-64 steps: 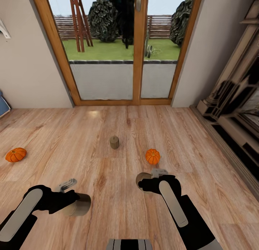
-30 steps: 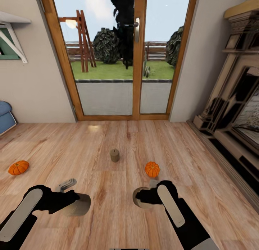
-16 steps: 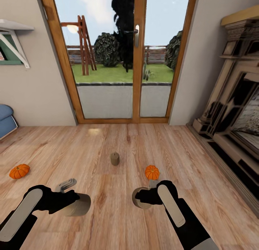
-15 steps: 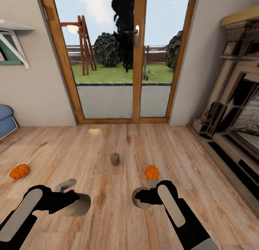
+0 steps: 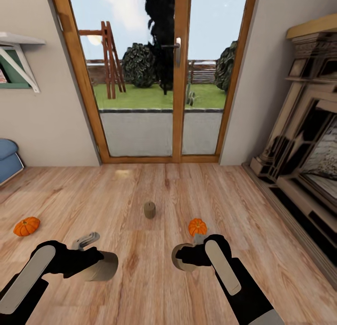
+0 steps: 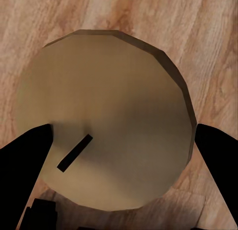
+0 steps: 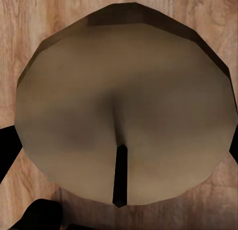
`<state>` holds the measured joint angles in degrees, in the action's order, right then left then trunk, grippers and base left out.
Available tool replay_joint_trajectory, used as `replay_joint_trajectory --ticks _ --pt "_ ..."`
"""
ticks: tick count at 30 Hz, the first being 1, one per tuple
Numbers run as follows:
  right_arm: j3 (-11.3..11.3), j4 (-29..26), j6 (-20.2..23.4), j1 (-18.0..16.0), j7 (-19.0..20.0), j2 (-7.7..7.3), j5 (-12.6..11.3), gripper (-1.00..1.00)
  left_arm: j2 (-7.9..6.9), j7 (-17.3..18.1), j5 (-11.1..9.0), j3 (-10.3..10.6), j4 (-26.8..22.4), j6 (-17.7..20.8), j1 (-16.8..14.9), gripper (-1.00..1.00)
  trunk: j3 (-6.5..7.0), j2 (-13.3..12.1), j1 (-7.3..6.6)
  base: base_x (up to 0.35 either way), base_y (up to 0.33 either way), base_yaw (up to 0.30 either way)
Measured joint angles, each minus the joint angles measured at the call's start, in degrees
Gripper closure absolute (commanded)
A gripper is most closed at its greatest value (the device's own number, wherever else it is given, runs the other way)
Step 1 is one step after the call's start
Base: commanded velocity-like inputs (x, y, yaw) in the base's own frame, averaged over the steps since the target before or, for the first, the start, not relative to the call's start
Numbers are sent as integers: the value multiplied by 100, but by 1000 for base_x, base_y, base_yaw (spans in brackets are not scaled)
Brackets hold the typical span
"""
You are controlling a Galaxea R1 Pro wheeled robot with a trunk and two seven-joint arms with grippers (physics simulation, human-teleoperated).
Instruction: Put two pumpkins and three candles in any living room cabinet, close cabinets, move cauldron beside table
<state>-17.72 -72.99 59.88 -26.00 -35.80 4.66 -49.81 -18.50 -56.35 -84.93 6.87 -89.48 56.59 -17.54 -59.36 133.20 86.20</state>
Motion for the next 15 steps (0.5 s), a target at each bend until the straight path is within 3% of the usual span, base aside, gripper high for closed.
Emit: replay_joint_trajectory --ticks 15 --pt "0 1 -4 -2 -2 0 6 100 0 0 0 0 2 0 0 100 269 -602 -330 0 0 0"
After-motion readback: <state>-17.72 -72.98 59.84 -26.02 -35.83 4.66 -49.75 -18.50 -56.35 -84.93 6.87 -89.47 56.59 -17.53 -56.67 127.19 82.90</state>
